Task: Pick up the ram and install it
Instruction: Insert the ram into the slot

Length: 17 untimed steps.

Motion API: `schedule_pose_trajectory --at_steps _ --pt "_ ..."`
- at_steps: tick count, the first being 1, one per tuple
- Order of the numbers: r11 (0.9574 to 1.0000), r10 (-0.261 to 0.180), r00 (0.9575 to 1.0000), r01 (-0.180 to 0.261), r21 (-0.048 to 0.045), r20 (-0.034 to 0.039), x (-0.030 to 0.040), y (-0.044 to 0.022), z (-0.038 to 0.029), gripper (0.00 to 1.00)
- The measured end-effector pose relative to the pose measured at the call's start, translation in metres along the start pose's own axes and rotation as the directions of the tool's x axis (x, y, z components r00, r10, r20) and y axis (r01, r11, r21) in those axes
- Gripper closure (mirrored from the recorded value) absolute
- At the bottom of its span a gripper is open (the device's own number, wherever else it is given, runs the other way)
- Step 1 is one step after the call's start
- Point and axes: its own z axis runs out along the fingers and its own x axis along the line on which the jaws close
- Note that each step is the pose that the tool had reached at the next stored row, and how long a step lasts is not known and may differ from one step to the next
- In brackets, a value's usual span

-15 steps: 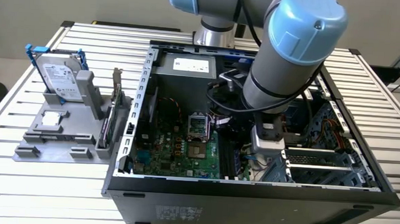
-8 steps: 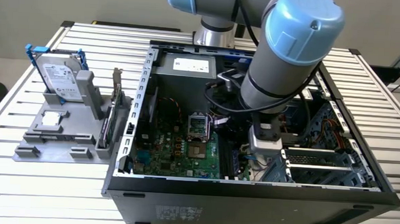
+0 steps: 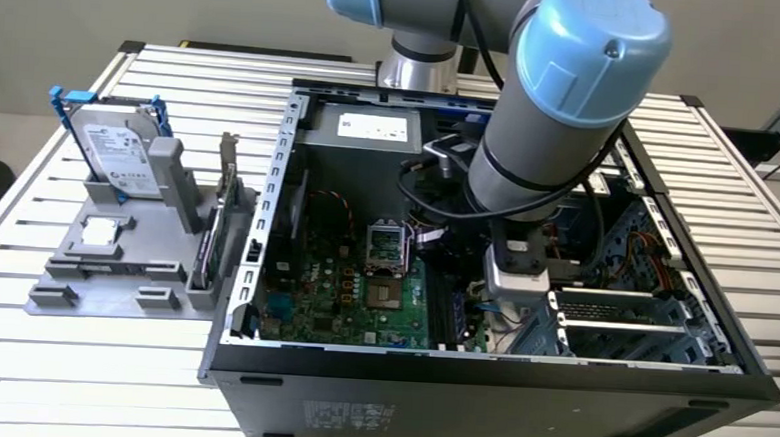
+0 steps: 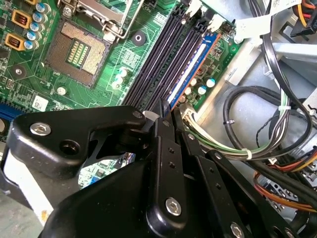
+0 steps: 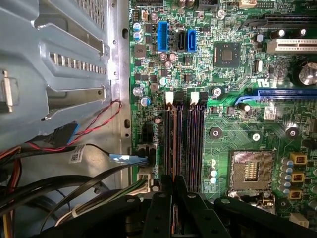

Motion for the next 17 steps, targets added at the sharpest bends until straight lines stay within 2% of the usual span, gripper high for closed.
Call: schedule_pose_trajectory --at_steps 10,12,17 --pt "1.0000 0.000 1.0000 0.000 0.0014 -0.0001 0.0016 -0.0007 0.0002 1.00" --pt "1.0000 0.000 1.0000 0.000 0.0047 0.0001 0.0017 -0.0014 0.0002 1.00" --pt "1.0000 0.000 1.0000 0.000 0.0061 0.0000 0.0017 -0.0017 0.0003 1.00"
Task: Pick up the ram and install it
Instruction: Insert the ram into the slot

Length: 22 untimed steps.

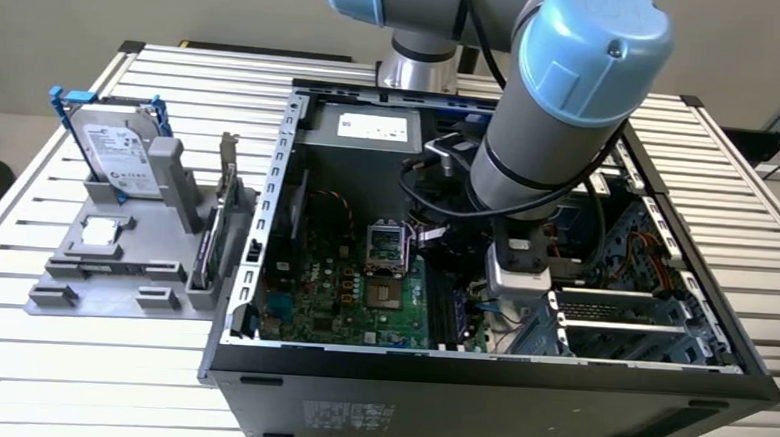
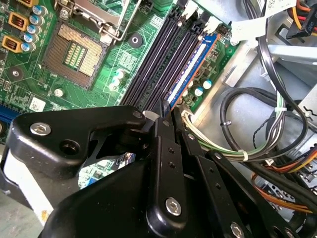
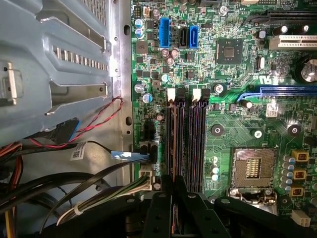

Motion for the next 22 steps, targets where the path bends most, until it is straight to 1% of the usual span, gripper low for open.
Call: schedule_pose_trajectory --at_steps 10,11,15,18,22 --pt "1.0000 -0.006 1.0000 0.006 0.0019 0.0005 0.0011 -0.0001 0.0000 1.00" --pt "1.0000 -0.006 1.0000 0.006 0.0057 0.0007 0.0014 0.0002 0.0014 1.00" --pt "1.0000 -0.006 1.0000 0.006 0.0074 0.0007 0.0018 0.0011 0.0021 1.00" --pt "0.9999 -0.003 1.0000 0.003 0.0112 0.0004 0.0020 0.0012 0.0024 1.00" --pt "0.9999 -0.002 1.0000 0.002 0.0117 0.0004 0.0030 0.0012 0.0025 1.00"
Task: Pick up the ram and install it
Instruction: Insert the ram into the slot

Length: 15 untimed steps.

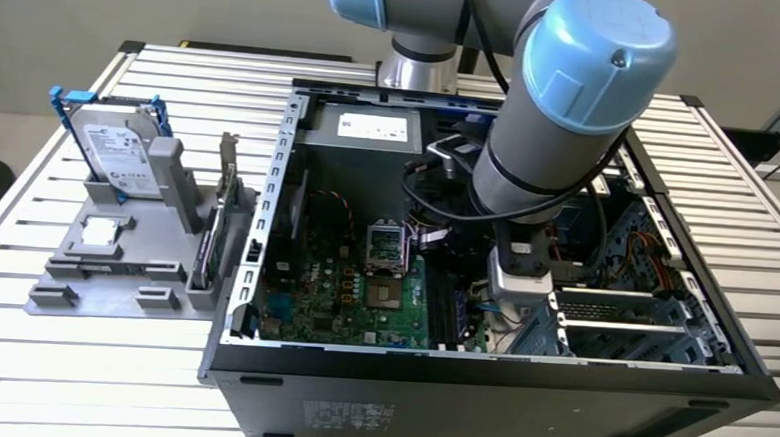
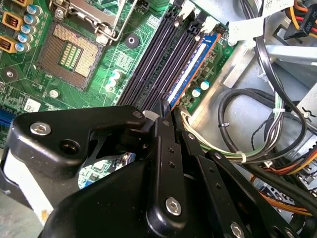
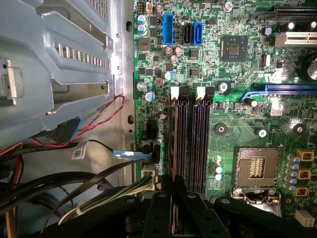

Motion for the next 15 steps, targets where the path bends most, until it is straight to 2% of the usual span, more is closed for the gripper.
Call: schedule_pose_trajectory --at_steps 15 --pt "1.0000 0.000 1.0000 0.000 0.0002 -0.0003 0.0005 0.0004 0.0008 1.00"
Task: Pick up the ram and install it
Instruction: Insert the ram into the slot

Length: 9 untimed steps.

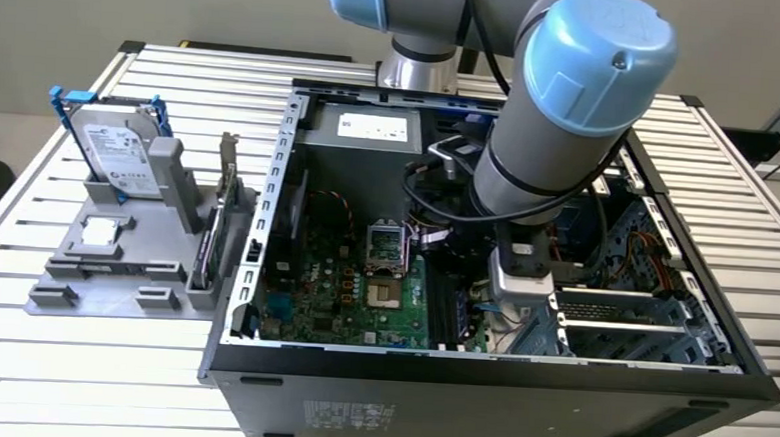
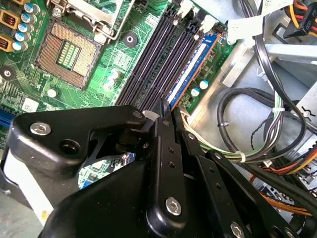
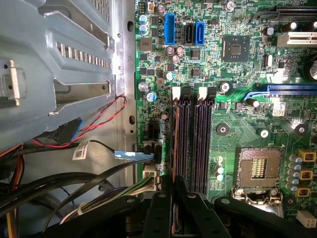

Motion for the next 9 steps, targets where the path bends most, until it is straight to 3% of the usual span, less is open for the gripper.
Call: schedule_pose_trajectory --at_steps 9 --pt "1.0000 0.000 1.0000 0.000 -0.0002 0.0001 -0.0026 0.0006 0.0003 1.00"
